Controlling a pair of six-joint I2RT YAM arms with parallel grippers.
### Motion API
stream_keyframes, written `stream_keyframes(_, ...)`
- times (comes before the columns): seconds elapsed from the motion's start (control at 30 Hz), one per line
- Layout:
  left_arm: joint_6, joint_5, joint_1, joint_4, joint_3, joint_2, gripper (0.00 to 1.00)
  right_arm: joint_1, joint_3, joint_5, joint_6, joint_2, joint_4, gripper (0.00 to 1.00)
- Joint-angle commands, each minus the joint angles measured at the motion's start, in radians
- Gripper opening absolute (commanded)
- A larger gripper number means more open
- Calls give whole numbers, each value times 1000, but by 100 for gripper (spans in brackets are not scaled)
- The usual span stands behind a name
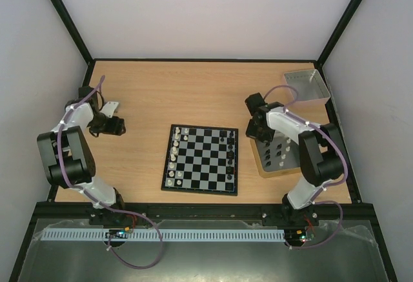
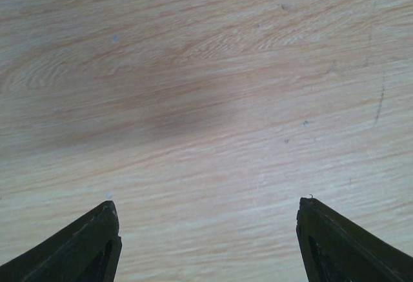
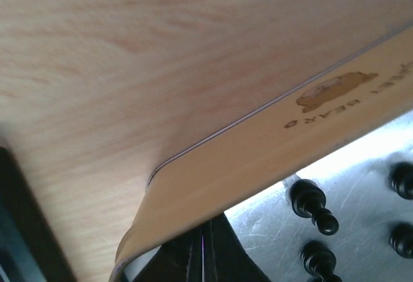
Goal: Set up the chess pieces on the board
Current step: Move the storage box to the center of the board.
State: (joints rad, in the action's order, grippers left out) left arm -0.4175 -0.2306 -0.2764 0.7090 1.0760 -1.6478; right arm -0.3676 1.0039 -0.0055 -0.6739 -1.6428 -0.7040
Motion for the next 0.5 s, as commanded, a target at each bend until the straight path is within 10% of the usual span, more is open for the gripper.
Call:
stream_keyframes(0.0,-41,-30,-20,89,4,49,75,2,109,3,28,-60,14,2)
stream_keyframes(0.47,-65,-60,-20,120,-79,125,72,-116,112,138,-34,216,-175,2)
